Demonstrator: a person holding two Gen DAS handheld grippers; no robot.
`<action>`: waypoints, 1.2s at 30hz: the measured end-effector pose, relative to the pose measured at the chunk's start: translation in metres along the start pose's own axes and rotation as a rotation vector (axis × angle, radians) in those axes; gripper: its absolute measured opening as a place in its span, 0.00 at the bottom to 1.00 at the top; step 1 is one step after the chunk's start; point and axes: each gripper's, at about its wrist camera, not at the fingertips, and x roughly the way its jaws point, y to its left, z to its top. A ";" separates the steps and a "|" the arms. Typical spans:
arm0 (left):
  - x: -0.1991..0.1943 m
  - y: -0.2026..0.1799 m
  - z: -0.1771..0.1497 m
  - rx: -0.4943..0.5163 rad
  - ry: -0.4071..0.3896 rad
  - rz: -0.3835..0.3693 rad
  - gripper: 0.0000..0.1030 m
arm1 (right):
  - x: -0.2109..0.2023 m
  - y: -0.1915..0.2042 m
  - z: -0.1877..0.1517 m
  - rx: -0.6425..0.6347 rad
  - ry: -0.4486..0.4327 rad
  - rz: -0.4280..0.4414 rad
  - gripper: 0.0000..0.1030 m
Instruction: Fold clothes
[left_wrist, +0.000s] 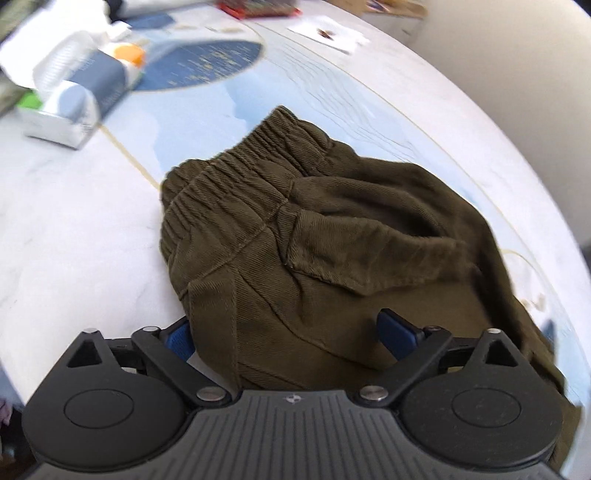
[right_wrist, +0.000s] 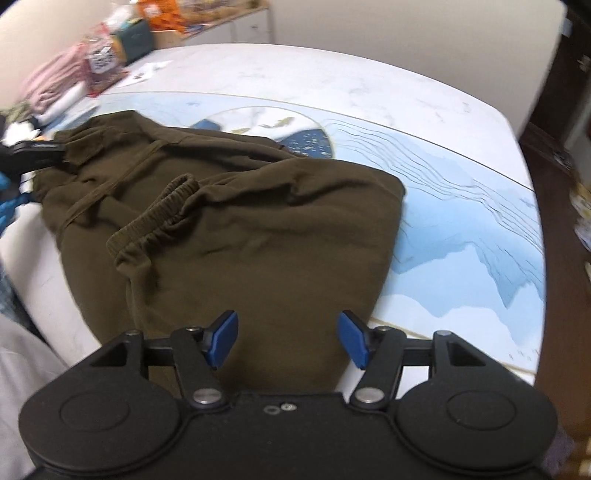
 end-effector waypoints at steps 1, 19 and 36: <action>-0.002 -0.003 -0.002 -0.009 -0.019 0.032 0.70 | 0.000 -0.004 -0.001 -0.018 -0.004 0.024 1.00; -0.166 -0.125 -0.113 0.723 -0.516 -0.423 0.16 | 0.043 -0.038 -0.007 0.008 0.076 0.298 1.00; -0.092 -0.233 -0.236 1.372 -0.018 -0.793 0.15 | -0.009 -0.074 -0.038 -0.005 0.032 0.186 1.00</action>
